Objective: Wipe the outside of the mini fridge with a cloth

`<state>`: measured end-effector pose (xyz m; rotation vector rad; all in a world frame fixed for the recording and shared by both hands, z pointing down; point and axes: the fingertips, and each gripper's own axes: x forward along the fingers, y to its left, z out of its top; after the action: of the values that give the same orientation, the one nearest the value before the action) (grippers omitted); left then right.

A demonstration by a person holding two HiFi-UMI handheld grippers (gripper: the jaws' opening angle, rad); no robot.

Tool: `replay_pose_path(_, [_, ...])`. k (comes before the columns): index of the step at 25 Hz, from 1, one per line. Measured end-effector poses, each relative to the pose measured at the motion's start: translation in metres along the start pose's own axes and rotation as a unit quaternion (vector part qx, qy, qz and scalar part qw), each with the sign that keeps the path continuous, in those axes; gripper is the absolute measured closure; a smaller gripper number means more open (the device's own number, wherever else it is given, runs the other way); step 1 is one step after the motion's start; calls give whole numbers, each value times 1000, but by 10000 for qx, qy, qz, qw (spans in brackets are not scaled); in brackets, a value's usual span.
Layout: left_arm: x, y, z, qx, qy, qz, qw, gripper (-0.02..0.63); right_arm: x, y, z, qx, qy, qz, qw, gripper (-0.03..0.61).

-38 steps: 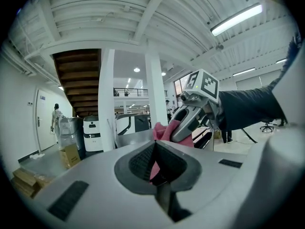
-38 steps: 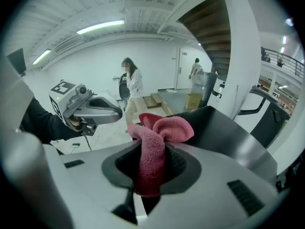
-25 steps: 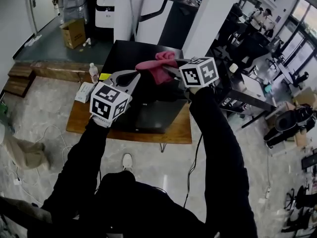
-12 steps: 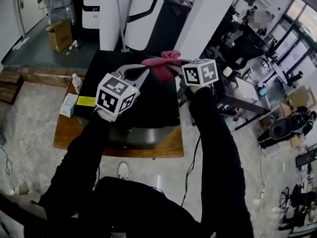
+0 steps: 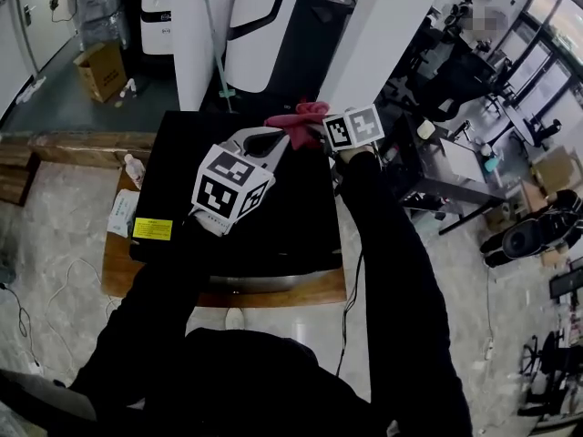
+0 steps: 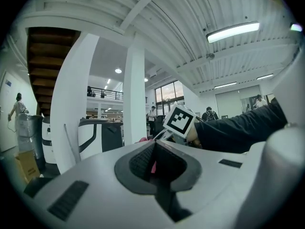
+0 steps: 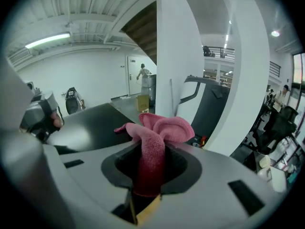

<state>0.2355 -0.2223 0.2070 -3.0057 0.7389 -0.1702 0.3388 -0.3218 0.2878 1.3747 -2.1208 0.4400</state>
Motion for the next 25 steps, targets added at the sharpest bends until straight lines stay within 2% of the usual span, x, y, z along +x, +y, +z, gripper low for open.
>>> replay_pose_path(5, [5, 11, -9, -11, 121, 115, 9999, 607, 23, -9, -17, -862, 753, -218, 9932, 482])
replay_pose_path(9, [2, 5, -10, 19, 235, 259, 9994, 607, 21, 3, -21, -1224, 995, -19, 9875, 494])
replay_pose_path(16, [-23, -32, -17, -36, 386, 444, 9983, 607, -16, 58, -48, -1516, 1011, 529, 9818, 495])
replay_pose_path(25, [-50, -101, -8, 39, 440, 703, 9965, 607, -87, 115, -96, -1829, 902, 915, 9747, 495])
